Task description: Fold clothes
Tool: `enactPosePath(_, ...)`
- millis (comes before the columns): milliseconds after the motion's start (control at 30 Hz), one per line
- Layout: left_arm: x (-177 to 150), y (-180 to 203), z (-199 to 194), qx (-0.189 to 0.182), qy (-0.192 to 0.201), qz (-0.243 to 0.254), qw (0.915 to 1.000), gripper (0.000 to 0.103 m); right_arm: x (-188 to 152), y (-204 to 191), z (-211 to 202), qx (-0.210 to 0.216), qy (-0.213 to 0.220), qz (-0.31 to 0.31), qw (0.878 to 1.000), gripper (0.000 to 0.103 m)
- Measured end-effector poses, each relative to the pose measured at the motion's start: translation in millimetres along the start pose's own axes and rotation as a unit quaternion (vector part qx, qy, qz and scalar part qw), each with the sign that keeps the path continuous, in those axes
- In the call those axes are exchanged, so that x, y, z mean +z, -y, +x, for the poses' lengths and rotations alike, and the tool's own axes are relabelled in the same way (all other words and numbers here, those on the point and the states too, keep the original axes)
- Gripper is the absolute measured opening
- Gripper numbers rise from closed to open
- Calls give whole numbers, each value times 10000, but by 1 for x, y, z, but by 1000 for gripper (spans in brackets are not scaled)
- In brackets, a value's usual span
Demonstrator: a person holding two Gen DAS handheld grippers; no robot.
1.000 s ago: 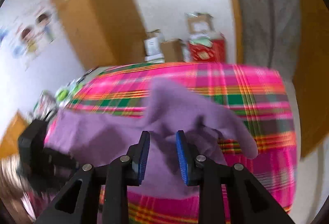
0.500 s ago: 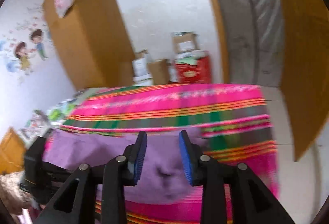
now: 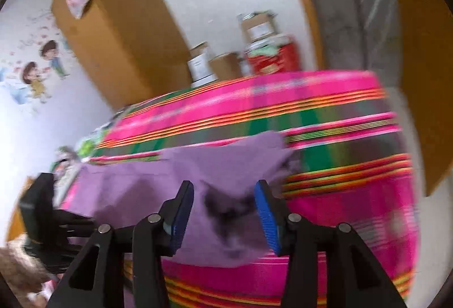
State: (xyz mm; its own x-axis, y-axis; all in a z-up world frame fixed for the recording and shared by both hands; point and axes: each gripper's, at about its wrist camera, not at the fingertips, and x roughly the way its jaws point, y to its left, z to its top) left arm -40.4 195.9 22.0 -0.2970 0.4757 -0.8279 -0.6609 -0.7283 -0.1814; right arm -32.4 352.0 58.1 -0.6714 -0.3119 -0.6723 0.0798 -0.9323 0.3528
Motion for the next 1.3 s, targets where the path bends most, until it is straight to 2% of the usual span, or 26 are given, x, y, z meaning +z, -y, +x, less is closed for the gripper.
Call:
enactPosePath(100, -1, 0, -1, -14, 13, 0, 10000, 8, -4, -13, 14, -200, -309, -121, 9992, 47)
enactPosePath(200, -2, 0, -1, -27, 25, 0, 10000, 8, -6, -17, 20, -500, -418, -117, 9978, 47)
enactPosePath(267, -3, 0, -1, -29, 31, -3, 10000, 8, -1, -11, 21, -522, -298, 36, 9982, 35)
enactPosePath(333, -3, 0, -1, -19, 33, -12, 10000, 8, 3, -5, 19, -489, -168, 190, 9985, 8)
enactPosePath(400, -3, 1, -1, -9, 35, -21, 10000, 8, 5, -2, 15, -506, -41, 300, 9983, 4)
enactPosePath(633, -2, 9, 0, 202, 7, 197, 9996, 8, 15, 7, -20, -836, 605, 513, 9933, 3)
enactPosePath(900, -3, 32, 2, 692, -12, 820, 9942, 8, 19, 59, -62, -1733, 1316, 1413, 9657, 3)
enactPosePath(967, -3, 36, 3, 736, -9, 916, 9931, 8, 17, 73, -63, -1889, 1310, 1600, 9600, 3)
enactPosePath(1067, -1, 41, 2, 603, -8, 1052, 9926, 21, 13, 90, -61, -2107, 1298, 1844, 9512, 3)
enactPosePath(1133, -1, 46, 1, 501, 23, 1196, 9916, 21, 10, 100, -59, -2256, 1320, 2010, 9441, 3)
enactPosePath(1233, 3, 49, 10, 687, -61, 1278, 9894, 23, 5, 113, -55, -2423, 1309, 2231, 9351, 3)
enactPosePath(1300, 6, 51, 14, 674, -85, 1299, 9892, 24, 4, 117, -54, -2464, 1294, 2251, 9338, 3)
